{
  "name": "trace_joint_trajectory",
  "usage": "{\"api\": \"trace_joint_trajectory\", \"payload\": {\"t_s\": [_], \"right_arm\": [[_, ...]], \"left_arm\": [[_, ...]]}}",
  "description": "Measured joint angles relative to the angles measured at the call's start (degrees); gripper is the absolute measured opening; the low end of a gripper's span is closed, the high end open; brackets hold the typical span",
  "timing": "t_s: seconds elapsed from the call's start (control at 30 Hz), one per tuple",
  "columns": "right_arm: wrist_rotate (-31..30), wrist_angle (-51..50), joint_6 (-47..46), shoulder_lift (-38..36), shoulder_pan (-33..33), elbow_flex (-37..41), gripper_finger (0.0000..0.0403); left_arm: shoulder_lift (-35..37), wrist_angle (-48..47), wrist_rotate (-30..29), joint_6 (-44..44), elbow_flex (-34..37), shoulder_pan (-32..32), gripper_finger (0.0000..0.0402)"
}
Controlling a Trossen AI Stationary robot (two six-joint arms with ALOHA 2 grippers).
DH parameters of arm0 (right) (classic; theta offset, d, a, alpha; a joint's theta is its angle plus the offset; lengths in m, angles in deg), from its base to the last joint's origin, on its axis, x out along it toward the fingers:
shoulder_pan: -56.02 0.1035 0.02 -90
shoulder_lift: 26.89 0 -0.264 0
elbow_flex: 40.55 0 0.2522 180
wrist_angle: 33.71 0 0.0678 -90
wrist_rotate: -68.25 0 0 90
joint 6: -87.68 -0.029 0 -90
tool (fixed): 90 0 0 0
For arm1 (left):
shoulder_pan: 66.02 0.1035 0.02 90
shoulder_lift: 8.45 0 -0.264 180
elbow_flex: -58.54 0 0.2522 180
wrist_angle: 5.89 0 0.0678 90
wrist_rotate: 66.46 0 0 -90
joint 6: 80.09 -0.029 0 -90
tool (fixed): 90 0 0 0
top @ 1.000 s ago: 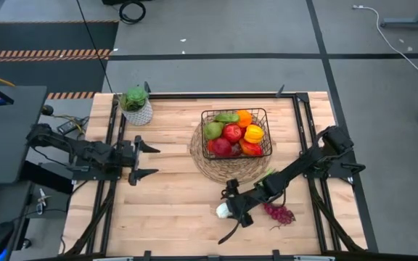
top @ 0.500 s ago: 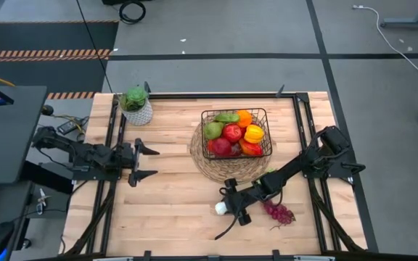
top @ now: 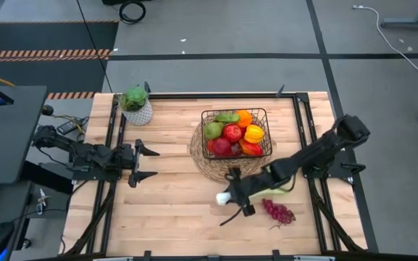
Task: Build produce basket
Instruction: Put the green celery into the black wire basket
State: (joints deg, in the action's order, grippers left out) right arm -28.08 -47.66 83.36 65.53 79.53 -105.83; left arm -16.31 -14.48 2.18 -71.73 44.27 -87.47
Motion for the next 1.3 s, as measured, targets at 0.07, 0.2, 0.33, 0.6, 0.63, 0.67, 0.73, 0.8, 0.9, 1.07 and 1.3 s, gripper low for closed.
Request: {"api": "trace_joint_trajectory", "payload": {"t_s": [0.07,0.2,0.33,0.6,0.63,0.67,0.73,0.8,0.9,1.07,1.3], "right_arm": [[0.0,-1.0,0.0,-3.3,-1.0,-1.1,0.0161],[-0.2,-3.5,3.5,-8.3,-3.5,-5.6,0.0161],[-5.5,-10.8,10.6,-11.8,-5.8,-12.7,0.0161],[-13.5,-9.2,24.0,-13.1,-15.9,-18.5,0.0162],[-12.6,-8.2,24.0,-12.7,-17.6,-18.5,0.0162],[-11.0,-8.0,23.5,-12.2,-19.4,-18.5,0.0162],[-7.5,-5.6,21.7,-10.7,-22.6,-18.6,0.0162],[-5.9,-4.5,20.1,-8.9,-24.9,-18.5,0.0162],[-4.4,-3.8,20.3,-6.4,-26.8,-18.5,0.0162],[-2.6,-5.4,21.9,-2.0,-29.6,-18.5,0.0162],[-2.6,-8.3,18.1,-0.1,-32.2,-18.5,0.0181]], "left_arm": [[0.0,0.0,0.0,0.0,0.0,0.0,0.0369],[0.0,0.1,0.0,0.0,0.0,0.0,0.0369],[0.0,0.1,0.0,0.0,0.0,0.0,0.0369],[0.0,0.2,0.0,0.0,0.0,0.0,0.0369],[0.0,0.2,0.0,0.0,0.0,0.0,0.0369],[0.0,0.2,0.0,0.0,0.0,0.0,0.0369],[0.0,0.2,0.0,0.0,0.0,0.0,0.0369],[0.0,0.2,0.0,0.0,0.0,0.0,0.0369],[0.0,0.4,0.0,0.0,0.1,0.0,0.0369],[0.0,0.2,0.1,0.0,0.1,0.0,0.0369],[0.0,0.2,0.1,0.0,0.1,0.0,0.0369]]}}
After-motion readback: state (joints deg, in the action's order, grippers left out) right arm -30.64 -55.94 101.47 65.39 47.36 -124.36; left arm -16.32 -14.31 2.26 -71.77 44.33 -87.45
